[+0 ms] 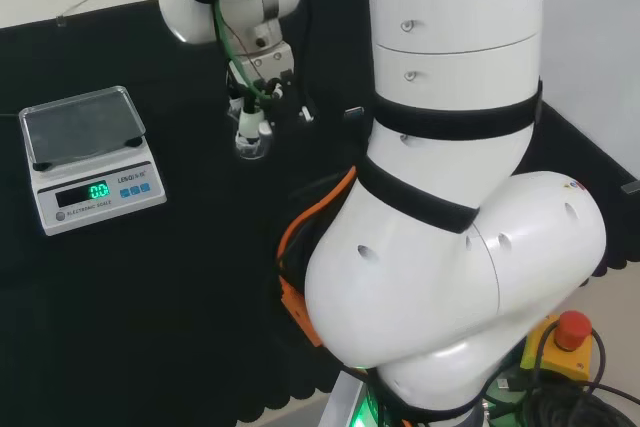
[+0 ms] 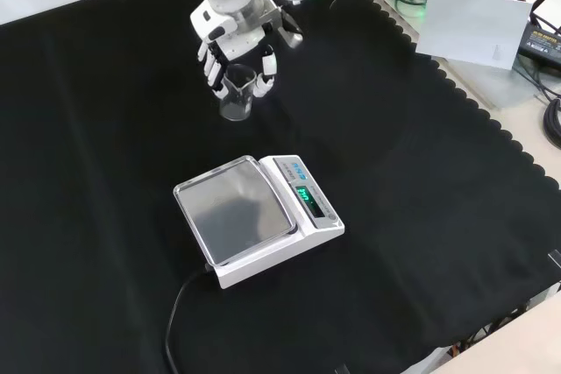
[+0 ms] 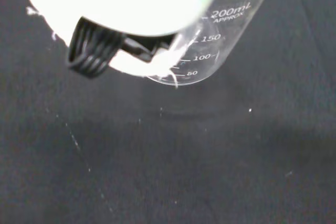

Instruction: Pick up the beaker.

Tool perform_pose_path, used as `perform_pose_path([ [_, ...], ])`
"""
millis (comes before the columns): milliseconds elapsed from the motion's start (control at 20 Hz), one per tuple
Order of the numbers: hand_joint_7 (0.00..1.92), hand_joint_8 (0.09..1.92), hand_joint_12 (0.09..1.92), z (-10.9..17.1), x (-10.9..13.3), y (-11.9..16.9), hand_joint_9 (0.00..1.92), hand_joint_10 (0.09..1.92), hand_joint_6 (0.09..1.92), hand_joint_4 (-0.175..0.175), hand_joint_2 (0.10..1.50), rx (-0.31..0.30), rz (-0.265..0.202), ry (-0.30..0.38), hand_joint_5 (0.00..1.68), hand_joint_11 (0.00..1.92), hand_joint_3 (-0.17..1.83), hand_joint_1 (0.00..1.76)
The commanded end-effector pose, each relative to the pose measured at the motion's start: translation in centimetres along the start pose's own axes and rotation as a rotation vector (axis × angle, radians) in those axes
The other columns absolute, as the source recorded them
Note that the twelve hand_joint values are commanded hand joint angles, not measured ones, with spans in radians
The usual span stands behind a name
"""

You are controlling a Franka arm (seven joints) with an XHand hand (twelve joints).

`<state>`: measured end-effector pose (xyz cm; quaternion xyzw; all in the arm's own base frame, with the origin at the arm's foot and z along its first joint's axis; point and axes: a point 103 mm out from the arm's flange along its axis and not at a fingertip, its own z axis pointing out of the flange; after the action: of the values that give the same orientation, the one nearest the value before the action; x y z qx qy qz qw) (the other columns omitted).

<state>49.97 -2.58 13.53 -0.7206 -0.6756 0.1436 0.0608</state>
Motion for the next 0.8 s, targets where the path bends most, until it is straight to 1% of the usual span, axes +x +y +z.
perform_pose_path([
  [50, 1.02, 0.79, 1.26, -3.1, 0.7, -0.2, 1.10, 0.56, 0.91, 0.145, 0.39, -0.004, -0.007, -0.034, 0.99, 0.77, 0.75, 1.18],
  [250, 1.02, 0.80, 1.26, -5.6, 1.8, -0.4, 1.10, 0.56, 0.91, 0.144, 0.40, -0.010, -0.017, -0.054, 0.99, 0.78, 0.75, 1.18],
  [400, 1.03, 0.80, 1.26, -7.9, 3.5, -0.3, 1.11, 0.56, 0.91, 0.142, 0.40, -0.033, -0.036, -0.074, 0.99, 0.78, 0.75, 1.19],
  [650, 1.03, 0.80, 1.24, -11.2, 7.3, -0.1, 1.13, 0.55, 0.92, 0.133, 0.40, -0.067, -0.071, -0.106, 0.99, 0.81, 0.76, 1.19],
  [800, 1.04, 0.80, 1.24, -13.0, 9.8, 0.1, 1.13, 0.54, 0.92, 0.130, 0.40, -0.085, -0.106, -0.123, 0.99, 0.81, 0.77, 1.19],
])
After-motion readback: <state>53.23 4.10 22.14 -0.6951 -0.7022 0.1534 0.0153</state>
